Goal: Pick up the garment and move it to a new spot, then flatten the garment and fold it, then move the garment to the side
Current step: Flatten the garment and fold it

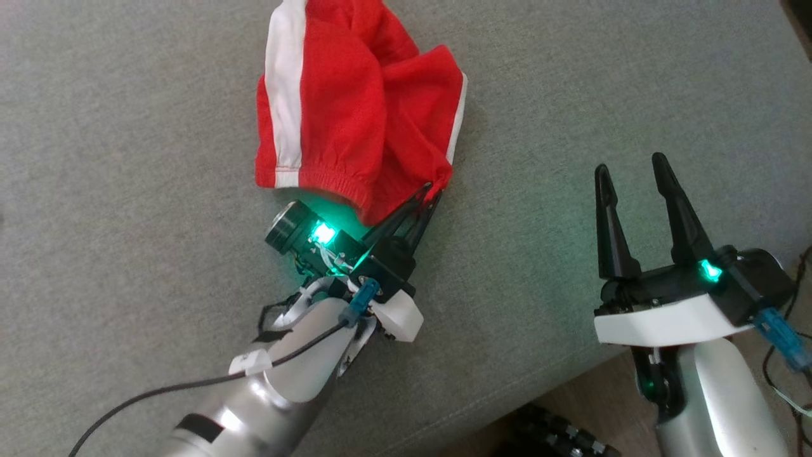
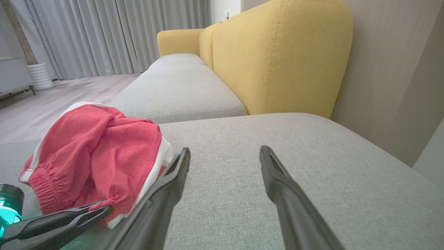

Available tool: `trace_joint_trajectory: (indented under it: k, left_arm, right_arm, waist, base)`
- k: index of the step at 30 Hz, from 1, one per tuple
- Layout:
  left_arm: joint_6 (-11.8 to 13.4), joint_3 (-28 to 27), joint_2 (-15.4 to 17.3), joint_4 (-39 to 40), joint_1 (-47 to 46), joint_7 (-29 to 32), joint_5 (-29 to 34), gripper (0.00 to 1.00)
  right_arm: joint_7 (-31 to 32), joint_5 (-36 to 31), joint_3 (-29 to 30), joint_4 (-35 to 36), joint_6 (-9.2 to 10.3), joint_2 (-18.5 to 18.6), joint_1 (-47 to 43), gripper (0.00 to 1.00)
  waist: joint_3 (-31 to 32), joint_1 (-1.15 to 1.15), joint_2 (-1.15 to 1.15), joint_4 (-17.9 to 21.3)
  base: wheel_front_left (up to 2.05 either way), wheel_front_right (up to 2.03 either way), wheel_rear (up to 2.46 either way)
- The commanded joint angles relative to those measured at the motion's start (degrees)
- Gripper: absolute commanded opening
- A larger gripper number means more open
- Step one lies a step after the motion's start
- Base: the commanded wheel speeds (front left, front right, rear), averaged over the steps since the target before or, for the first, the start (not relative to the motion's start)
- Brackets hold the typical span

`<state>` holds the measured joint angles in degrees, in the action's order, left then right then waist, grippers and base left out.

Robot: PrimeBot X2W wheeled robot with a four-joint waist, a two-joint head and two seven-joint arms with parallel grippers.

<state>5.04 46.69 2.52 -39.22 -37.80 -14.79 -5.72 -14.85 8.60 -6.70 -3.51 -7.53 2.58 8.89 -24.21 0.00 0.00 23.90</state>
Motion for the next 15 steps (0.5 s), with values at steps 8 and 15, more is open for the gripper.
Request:
trace_joint_trajectory:
  k: [8,15]
  left_arm:
    - [-0.58,1.54,0.36,14.72,-4.26,-0.21,-4.54,0.0]
    - [1.99,0.26,0.36,28.14,-6.54,-0.21,-5.59,0.0]
  right_arm:
    - [-0.15,-0.54,0.06,0.9,0.04,0.3,-0.96,1.0]
    - [-0.15,-1.17,0.78,0.74,0.04,0.3,-3.06,1.0]
  waist:
    - [6.3,0.0,0.0,-2.13]
    - [11.74,0.0,0.0,-4.71]
  base:
    - [0.0,0.0,0.0]
    - [0.0,0.0,0.0]
